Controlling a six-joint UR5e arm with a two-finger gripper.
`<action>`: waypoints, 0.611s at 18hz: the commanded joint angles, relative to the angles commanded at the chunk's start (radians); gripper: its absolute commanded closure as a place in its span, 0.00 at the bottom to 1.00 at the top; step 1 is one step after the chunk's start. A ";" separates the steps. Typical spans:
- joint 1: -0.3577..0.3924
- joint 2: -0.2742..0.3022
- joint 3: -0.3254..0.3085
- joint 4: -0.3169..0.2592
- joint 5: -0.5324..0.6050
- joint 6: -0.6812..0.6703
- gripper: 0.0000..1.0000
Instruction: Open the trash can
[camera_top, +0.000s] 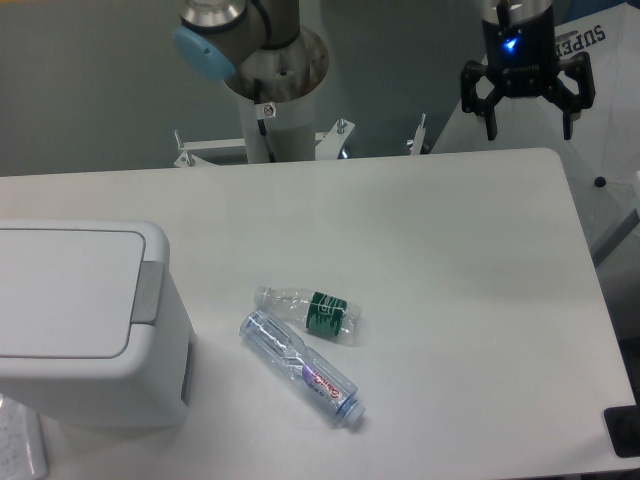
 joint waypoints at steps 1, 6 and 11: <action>0.000 0.000 0.000 0.000 0.000 0.000 0.00; -0.009 -0.017 0.021 -0.002 -0.047 -0.108 0.00; -0.078 -0.083 0.107 0.000 -0.121 -0.461 0.00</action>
